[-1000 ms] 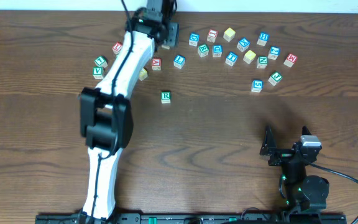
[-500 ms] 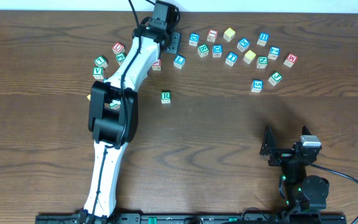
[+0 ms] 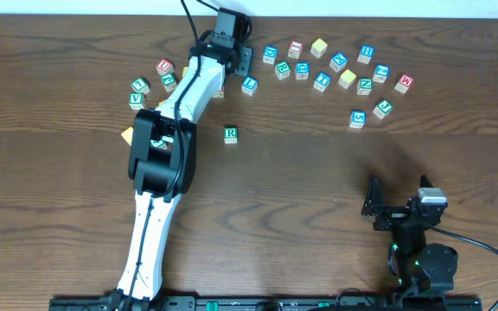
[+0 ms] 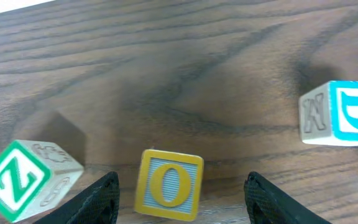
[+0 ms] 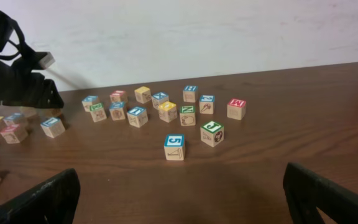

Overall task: Spell out ROBOT
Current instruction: 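Grasp the yellow O block with the left gripper and lift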

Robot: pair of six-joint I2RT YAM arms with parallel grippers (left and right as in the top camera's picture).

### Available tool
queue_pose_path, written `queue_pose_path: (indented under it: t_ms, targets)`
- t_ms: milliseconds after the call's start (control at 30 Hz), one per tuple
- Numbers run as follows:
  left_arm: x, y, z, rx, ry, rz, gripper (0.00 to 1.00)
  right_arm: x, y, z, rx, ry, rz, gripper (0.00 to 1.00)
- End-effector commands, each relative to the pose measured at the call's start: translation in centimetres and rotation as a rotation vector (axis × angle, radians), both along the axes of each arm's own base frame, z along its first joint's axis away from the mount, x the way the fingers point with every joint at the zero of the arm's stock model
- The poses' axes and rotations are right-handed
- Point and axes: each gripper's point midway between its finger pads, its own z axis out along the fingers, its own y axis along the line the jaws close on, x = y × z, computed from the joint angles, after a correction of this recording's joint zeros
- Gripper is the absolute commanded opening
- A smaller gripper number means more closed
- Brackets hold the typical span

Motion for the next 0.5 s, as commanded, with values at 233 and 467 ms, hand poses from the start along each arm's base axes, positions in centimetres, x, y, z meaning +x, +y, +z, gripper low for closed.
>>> queue_pose_path:
  t_ms: [233, 467]
  targets:
    - [0.33, 1.66, -0.92, 0.037, 0.002, 0.037, 0.63, 0.00, -0.27, -0.16, -0.013, 0.004, -0.010, 0.99]
    - [0.14, 1.69, -1.26, 0.037, 0.009, 0.039, 0.63, 0.00, -0.27, -0.16, -0.013, 0.004, -0.010, 0.99]
